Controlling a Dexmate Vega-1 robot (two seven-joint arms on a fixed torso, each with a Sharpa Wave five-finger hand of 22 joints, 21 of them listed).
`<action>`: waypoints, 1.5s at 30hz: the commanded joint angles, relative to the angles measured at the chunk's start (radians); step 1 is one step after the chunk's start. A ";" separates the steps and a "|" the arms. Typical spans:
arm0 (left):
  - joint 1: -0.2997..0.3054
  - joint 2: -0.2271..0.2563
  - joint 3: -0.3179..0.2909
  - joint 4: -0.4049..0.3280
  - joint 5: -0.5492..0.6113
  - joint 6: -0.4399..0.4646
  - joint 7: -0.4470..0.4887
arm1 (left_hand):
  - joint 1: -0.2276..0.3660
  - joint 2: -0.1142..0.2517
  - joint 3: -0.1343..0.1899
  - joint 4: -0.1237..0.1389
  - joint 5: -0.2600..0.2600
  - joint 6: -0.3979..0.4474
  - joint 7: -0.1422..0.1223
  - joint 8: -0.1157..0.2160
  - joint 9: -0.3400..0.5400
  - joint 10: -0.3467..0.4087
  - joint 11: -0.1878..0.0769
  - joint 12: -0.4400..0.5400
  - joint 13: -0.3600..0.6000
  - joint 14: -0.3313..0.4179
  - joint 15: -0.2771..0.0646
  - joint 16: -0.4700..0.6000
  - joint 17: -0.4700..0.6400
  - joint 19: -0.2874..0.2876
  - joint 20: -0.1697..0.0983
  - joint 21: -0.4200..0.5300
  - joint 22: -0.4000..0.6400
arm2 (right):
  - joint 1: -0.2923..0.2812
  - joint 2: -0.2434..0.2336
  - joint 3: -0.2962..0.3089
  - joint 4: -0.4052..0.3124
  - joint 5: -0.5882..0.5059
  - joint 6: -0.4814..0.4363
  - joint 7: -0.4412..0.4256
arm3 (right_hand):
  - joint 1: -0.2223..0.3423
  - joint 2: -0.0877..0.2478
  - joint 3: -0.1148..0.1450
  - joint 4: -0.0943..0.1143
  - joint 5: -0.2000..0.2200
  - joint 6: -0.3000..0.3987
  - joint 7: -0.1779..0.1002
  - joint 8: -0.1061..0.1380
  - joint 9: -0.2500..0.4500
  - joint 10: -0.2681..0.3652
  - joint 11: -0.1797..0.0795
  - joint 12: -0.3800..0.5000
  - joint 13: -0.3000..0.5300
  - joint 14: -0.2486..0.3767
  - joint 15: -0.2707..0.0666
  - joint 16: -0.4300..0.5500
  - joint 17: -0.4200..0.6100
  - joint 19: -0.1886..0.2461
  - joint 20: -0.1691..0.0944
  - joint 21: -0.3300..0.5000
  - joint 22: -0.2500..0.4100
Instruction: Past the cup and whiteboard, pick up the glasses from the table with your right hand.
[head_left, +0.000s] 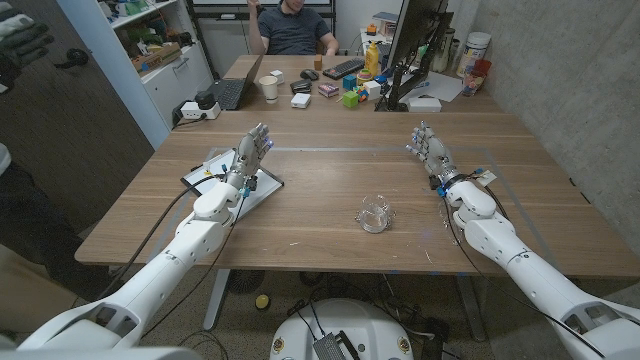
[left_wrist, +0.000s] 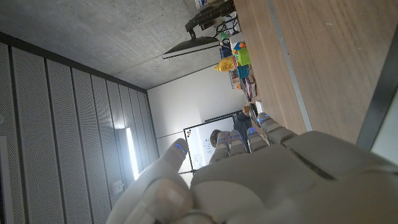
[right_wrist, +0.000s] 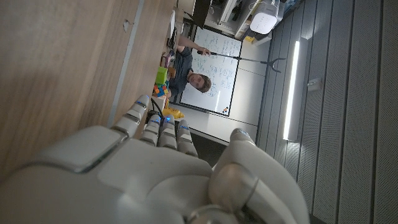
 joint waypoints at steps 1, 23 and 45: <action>0.041 -0.055 -0.085 -0.039 0.068 0.046 -0.022 | 0.002 0.066 0.006 0.000 0.005 0.001 0.006 0.006 0.004 -0.008 0.002 0.005 0.004 -0.010 0.000 0.005 0.001 0.003 0.003 0.004 0.004 | -0.036 0.101 0.142 -0.032 -0.129 -0.065 0.086 | 0.009 0.000 0.007 -0.002 0.005 0.004 0.004 0.007 0.002 -0.001 0.008 0.005 0.003 0.003 0.008 0.006 0.001 0.009 -0.001 0.003 0.005; 0.049 -0.116 -0.153 -0.038 0.139 0.073 -0.073 | 0.002 0.067 0.005 0.000 0.005 0.003 0.007 0.007 0.004 -0.008 0.001 0.005 0.004 -0.009 0.000 0.006 0.001 0.003 0.008 0.004 0.005 | -0.084 0.144 0.284 -0.216 -0.422 -0.140 0.074 | 0.024 -0.061 -0.015 -0.035 0.001 0.042 0.019 0.019 0.003 0.032 0.010 0.016 0.002 0.043 0.015 0.015 -0.002 0.061 0.006 0.004 0.005; 0.029 -0.129 -0.163 -0.021 0.160 0.081 -0.099 | 0.002 0.067 0.004 0.001 0.006 0.003 0.007 0.007 0.004 -0.008 0.000 0.005 0.003 -0.009 0.002 0.006 0.002 0.003 0.010 0.003 0.005 | -0.199 0.138 0.394 -0.471 -0.638 -0.170 0.018 | 0.052 -0.078 -0.017 -0.062 0.004 0.089 0.043 0.031 0.006 0.061 0.015 0.021 0.003 0.076 0.010 0.019 -0.004 0.098 0.007 0.003 0.005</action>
